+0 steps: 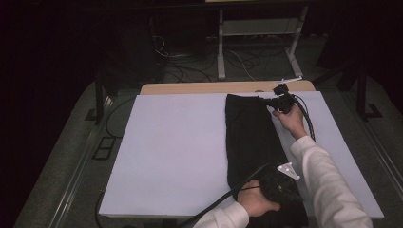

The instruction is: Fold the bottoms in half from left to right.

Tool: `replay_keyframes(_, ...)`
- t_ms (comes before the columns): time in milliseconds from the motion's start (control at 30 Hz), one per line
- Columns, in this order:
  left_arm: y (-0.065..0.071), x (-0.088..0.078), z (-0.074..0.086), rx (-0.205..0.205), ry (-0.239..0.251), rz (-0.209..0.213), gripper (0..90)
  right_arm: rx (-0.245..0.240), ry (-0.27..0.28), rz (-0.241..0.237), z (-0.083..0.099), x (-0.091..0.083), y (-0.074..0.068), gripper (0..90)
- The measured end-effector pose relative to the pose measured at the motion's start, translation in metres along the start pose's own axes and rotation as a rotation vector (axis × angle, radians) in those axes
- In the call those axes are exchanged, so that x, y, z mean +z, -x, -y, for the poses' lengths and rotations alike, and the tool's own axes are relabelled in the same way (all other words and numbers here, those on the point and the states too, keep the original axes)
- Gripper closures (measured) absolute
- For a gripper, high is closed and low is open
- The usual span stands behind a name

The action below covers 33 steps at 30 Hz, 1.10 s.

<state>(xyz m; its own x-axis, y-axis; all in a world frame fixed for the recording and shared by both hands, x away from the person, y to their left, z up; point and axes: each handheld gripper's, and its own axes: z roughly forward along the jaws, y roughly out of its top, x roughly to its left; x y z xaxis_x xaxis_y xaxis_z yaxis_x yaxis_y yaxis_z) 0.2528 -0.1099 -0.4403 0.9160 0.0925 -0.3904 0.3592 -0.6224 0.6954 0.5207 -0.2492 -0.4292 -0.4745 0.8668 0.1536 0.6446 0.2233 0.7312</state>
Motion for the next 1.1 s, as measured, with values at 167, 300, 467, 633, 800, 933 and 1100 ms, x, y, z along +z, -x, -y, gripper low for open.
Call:
replay_keyframes(167,-0.002,0.003,0.001,-0.018,0.004,0.003,87.7,0.006,0.001,-0.012,0.001,0.001,0.002,87.5)
replay_keyframes(300,-0.003,0.003,0.003,-0.032,0.051,-0.002,75.3,0.029,0.009,-0.030,0.002,-0.001,0.002,81.1)
replay_keyframes(467,-0.003,-0.006,0.003,-0.021,0.106,-0.012,60.9,-0.004,0.046,-0.019,0.007,-0.014,-0.001,58.5)
replay_keyframes(633,-0.004,-0.018,0.001,-0.035,0.182,-0.011,41.2,0.047,0.071,-0.060,0.011,-0.029,0.003,26.3)
replay_keyframes(800,-0.006,-0.034,0.005,-0.024,0.232,-0.024,23.9,0.053,0.085,-0.075,0.014,-0.037,0.001,5.3)
replay_keyframes(933,-0.010,-0.049,0.008,-0.017,0.262,-0.061,10.6,0.041,0.074,-0.090,0.014,-0.041,-0.003,0.0)
replay_keyframes(1100,-0.016,-0.065,0.009,-0.008,0.272,-0.101,0.1,0.047,0.083,-0.096,0.012,-0.041,-0.005,0.0)
